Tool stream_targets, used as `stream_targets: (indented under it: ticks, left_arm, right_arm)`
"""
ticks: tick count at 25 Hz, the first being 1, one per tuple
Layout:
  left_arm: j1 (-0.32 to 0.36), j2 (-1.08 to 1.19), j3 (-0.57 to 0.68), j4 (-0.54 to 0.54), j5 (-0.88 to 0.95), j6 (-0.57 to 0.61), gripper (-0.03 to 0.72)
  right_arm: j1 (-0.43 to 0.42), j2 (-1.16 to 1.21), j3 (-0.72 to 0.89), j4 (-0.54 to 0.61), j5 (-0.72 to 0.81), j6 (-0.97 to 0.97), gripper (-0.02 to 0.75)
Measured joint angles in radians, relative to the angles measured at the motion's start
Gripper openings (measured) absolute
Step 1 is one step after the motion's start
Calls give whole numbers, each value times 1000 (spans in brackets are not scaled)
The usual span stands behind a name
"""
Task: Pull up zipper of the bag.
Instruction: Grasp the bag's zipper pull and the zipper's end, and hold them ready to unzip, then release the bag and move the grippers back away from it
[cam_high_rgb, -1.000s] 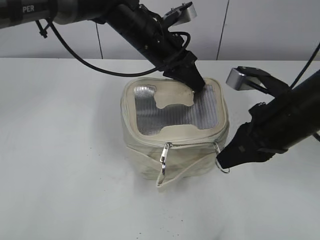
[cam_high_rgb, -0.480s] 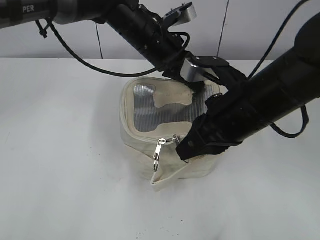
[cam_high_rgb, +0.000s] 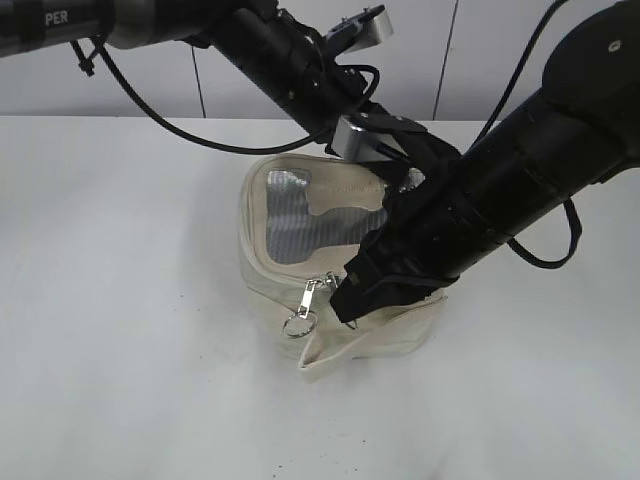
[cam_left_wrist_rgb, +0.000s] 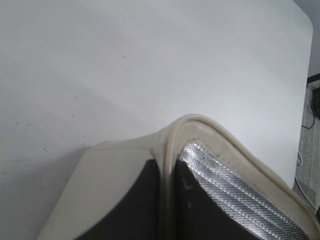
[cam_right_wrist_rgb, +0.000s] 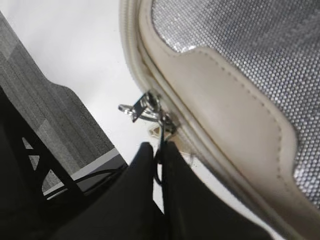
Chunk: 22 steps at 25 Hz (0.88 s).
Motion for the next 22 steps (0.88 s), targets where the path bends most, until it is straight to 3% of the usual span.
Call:
stream_targets:
  ticks: [3,7,11,17,22]
  left_arm:
    - [0,0,0,0,1,0,39]
    - [0,0,0,1,6,-1,46]
    - [0,-21,1,14,4,-2,137]
    - [3,-85,0,74,6,-6,337]
    - [3,-137,0,194,-2,-30,421]
  right_arm:
    - [5,0,-1,-23,7,67,68]
    - [9,-12,-2,-74,11,191,289]
    - [9,-65,-2,-124,24,256,454]
    - [9,-168,-2,-205,8,347,494]
    - [9,-203,-2,-373,-2,481,494]
